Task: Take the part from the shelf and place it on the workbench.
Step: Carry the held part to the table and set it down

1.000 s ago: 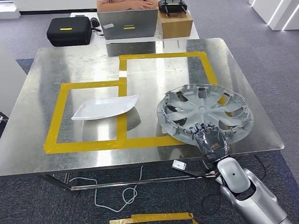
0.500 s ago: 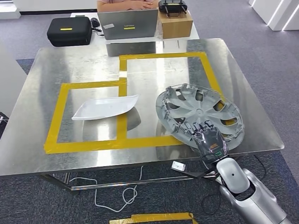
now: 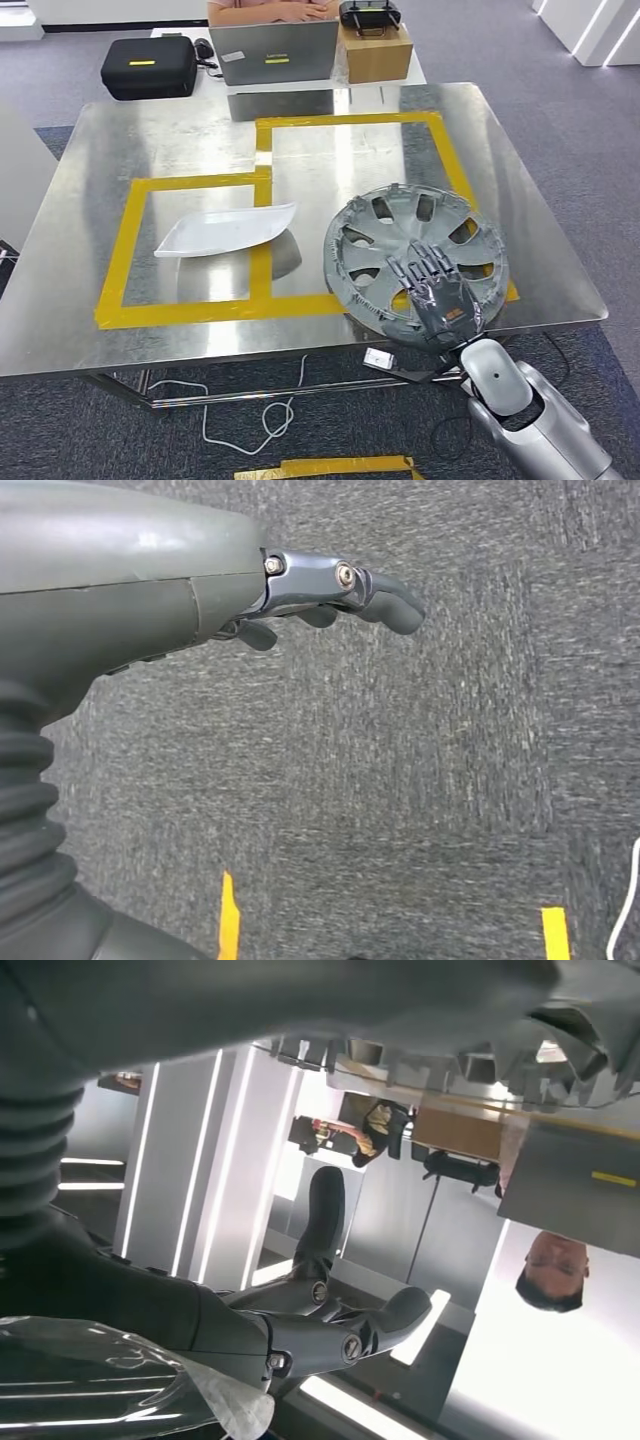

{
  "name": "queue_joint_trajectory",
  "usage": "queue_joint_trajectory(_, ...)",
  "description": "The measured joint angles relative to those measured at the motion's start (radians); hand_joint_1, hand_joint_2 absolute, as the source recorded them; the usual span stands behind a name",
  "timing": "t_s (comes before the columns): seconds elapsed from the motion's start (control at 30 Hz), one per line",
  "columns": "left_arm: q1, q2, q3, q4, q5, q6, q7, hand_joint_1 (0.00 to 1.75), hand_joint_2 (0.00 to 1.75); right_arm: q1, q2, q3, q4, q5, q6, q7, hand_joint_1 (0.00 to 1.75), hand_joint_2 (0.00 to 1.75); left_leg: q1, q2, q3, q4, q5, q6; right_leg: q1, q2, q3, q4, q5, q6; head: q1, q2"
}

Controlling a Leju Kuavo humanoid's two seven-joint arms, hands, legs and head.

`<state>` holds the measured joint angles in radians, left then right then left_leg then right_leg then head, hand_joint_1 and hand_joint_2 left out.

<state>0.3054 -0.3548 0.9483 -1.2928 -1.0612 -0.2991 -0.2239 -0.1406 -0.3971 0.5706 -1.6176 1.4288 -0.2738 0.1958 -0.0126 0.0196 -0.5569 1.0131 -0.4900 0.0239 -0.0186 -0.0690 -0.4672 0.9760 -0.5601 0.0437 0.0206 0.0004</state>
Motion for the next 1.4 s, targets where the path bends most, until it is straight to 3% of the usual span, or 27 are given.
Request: queue_joint_trajectory(1.4,0.005,0.0,-0.013,0.0,-0.002,-0.039,-0.038,0.0,0.0,0.049,0.0,-0.027,-0.16,-0.035,-0.134,-0.046,0.0,0.0,0.0,0.0,0.0,0.0,0.0,0.0,0.0,0.0,0.0,0.0,0.0,0.0,0.0,0.0)
